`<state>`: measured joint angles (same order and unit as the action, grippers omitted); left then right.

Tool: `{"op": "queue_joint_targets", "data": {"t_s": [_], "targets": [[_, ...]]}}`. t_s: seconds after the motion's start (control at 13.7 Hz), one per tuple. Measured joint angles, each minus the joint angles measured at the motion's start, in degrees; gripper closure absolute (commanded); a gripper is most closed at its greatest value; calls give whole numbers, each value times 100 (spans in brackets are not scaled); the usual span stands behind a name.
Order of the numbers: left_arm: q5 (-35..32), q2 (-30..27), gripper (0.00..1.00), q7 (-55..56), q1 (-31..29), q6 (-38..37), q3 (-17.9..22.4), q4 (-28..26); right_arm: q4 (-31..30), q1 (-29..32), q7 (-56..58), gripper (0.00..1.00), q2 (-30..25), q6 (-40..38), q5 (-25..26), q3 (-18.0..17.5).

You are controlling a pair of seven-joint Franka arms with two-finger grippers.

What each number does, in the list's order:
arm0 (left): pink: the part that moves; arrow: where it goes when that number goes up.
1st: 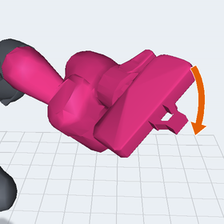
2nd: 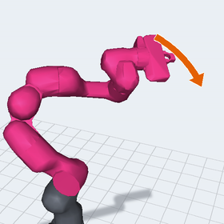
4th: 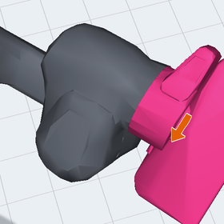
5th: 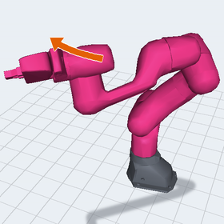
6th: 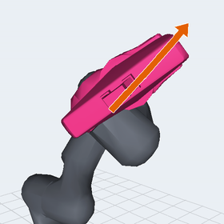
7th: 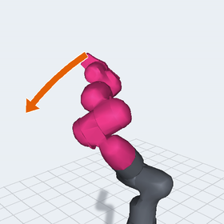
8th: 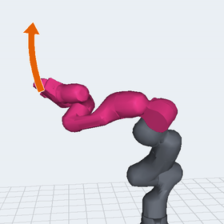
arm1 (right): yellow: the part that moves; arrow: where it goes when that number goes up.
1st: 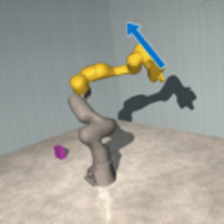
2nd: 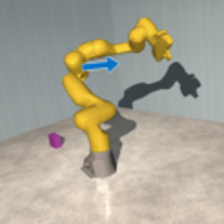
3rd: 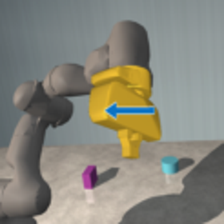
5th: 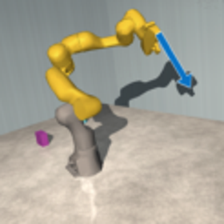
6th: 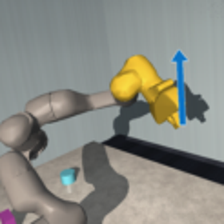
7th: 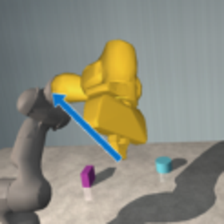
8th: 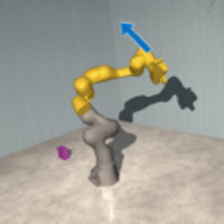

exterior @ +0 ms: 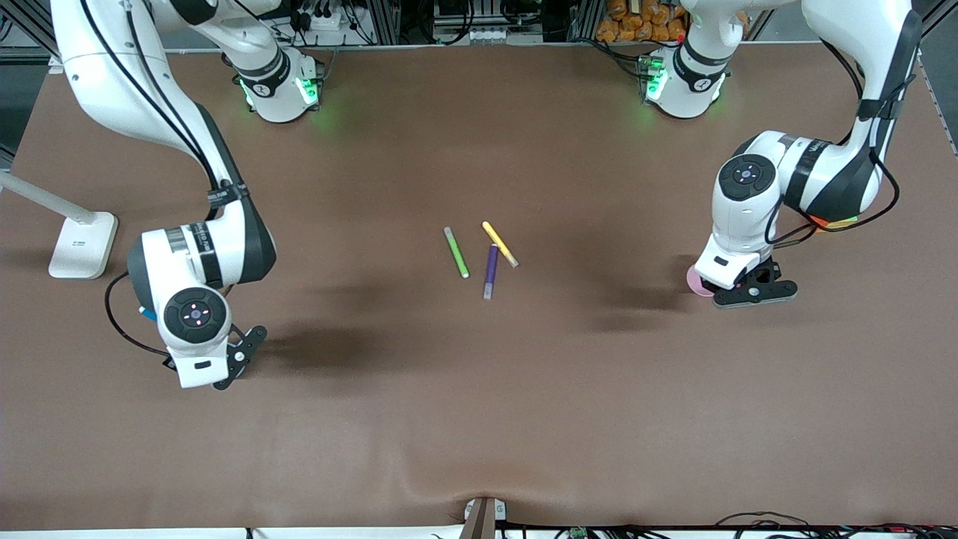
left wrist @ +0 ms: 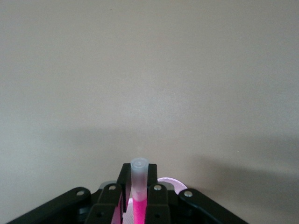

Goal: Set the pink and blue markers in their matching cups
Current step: 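Carry pink toward the pink cup while the right gripper carries blue, then lower pink into the pink cup while the right gripper lowers blue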

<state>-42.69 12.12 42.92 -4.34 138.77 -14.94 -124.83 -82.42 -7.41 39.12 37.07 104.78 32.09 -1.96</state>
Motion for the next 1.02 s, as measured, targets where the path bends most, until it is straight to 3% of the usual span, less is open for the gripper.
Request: {"op": "queue_joint_targets", "data": {"t_s": [0.29, 0.66, 0.73, 0.8, 0.88, 1.02], "targets": [[-14, 2, 100, 52, 1, 82, 0, -93, -30, 128, 21, 100, 160, 367, 11, 0], [-740, 4, 100, 724, -10, 233, 2, -253, -94, 141, 36, 100, 334, 842, 17, -1], [-783, 5, 94, 818, -7, 262, 0, -288, -98, 148, 36, 100, 366, 866, 18, 0], [-786, 5, 62, 850, -6, 274, 0, -301, -104, 156, 36, 100, 386, 892, 19, 0], [-786, 5, 1, 857, -6, 275, 0, -302, -110, 164, 36, 100, 393, 914, 19, 0], [-786, 5, 0, 857, -9, 277, 0, -302, -111, 182, 36, 100, 393, 931, 23, 0]]}}
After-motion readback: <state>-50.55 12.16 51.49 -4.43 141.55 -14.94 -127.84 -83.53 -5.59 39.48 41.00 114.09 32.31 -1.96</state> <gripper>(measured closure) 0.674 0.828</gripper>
